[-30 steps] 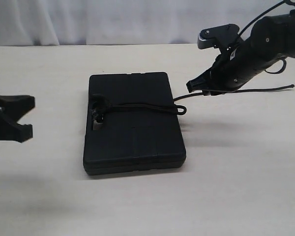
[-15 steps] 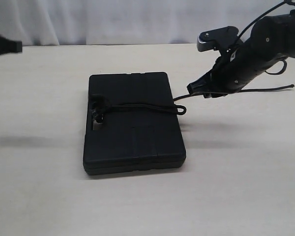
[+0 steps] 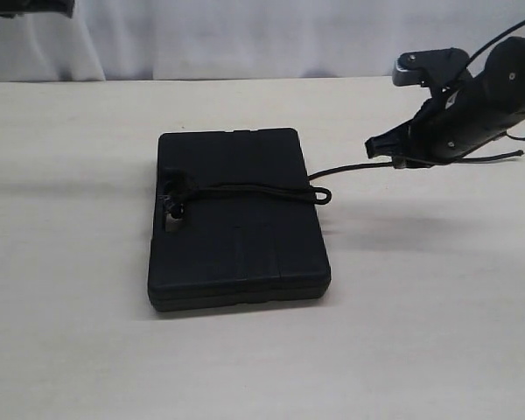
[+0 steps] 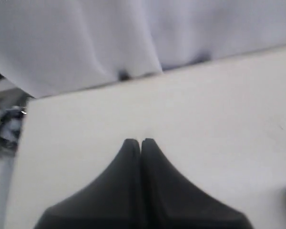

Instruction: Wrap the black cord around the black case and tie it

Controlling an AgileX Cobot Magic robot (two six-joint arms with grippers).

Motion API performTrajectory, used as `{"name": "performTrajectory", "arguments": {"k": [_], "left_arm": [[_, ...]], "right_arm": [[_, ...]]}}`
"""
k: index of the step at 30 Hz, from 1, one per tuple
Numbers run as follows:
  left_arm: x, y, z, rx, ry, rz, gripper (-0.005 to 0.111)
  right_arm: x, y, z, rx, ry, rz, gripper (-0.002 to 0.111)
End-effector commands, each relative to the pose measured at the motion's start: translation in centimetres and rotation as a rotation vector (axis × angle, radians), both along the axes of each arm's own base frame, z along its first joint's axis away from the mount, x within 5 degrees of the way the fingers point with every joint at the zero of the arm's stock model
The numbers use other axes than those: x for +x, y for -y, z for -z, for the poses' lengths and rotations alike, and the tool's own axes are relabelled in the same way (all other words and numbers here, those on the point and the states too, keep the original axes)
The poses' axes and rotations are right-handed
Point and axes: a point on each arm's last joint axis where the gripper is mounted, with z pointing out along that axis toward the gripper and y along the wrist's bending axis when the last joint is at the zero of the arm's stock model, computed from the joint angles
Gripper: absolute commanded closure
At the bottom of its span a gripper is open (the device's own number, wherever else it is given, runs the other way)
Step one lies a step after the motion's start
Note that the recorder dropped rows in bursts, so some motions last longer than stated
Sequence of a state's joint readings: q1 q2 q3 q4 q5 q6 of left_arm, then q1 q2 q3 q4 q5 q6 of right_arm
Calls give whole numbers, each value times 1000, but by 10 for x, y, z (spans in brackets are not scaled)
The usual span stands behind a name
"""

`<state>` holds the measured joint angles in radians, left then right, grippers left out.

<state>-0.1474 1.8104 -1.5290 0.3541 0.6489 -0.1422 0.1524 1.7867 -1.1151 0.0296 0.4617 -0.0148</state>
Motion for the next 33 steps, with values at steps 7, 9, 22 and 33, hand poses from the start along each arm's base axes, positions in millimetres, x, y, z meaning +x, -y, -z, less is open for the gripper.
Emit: {"name": "performTrajectory", "arguments": {"k": [7, 9, 22, 33], "left_arm": [[12, 86, 65, 32, -387, 1004, 107], [5, 105, 75, 44, -393, 1181, 107], [-16, 163, 79, -12, -340, 1402, 73], [-20, 164, 81, -108, -433, 1276, 73]], "right_arm": [[0, 13, 5, 5, -5, 37, 81], [2, 13, 4, 7, 19, 38, 81], [48, 114, 38, 279, 125, 576, 58], [74, 181, 59, 415, 41, 806, 58]]}}
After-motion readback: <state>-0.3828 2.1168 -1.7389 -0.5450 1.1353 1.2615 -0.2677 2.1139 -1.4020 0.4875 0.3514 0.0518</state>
